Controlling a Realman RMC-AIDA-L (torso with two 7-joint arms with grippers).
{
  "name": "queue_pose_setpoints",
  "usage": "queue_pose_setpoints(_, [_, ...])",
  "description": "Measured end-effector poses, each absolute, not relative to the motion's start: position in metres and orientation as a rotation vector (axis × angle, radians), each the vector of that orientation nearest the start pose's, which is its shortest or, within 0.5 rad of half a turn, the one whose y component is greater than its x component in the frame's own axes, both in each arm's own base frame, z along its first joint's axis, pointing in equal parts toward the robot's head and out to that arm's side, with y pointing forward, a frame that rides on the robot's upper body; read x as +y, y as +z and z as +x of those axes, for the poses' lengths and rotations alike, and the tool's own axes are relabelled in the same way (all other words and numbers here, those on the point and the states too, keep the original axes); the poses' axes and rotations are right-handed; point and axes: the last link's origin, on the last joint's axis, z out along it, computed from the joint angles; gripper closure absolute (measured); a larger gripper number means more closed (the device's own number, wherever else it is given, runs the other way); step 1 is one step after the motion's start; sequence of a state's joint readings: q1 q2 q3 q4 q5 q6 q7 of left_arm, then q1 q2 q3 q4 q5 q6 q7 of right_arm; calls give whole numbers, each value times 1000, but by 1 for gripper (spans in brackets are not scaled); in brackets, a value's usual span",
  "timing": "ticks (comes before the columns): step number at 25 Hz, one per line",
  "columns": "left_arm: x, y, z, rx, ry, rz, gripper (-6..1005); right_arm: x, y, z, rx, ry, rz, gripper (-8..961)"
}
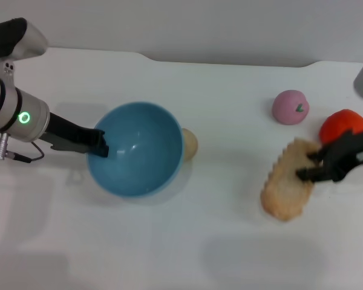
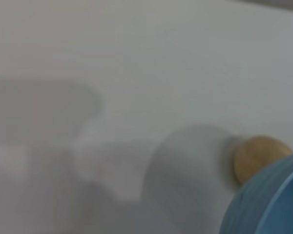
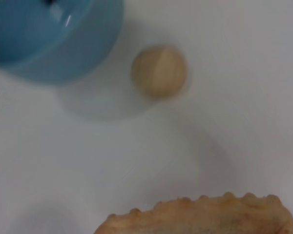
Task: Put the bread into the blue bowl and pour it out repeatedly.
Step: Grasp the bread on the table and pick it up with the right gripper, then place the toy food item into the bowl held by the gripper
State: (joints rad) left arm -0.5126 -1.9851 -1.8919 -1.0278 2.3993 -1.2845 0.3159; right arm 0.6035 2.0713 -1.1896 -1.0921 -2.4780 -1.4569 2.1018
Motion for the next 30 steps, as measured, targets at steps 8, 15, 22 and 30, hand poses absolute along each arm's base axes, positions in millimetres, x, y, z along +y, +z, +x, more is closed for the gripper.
queue_pose_setpoints(8, [364,3,-255,-1587,349,-2214,988,382,11,168,428,-52,-2788,547])
queue_pose_setpoints(15, [368,-11,-230,-1506,416,-2296,987,388,-8,127,186,84,-2809,588])
queue_pose_setpoints(22, [373,-18,-215,-1442,442,-2342,987,382,-41,112,-5,26,-2821,665])
queue_pose_setpoints(30, [375,-24,-206,-1404,463,-2373,987,371,-68,102,-158,-37,-2857,731])
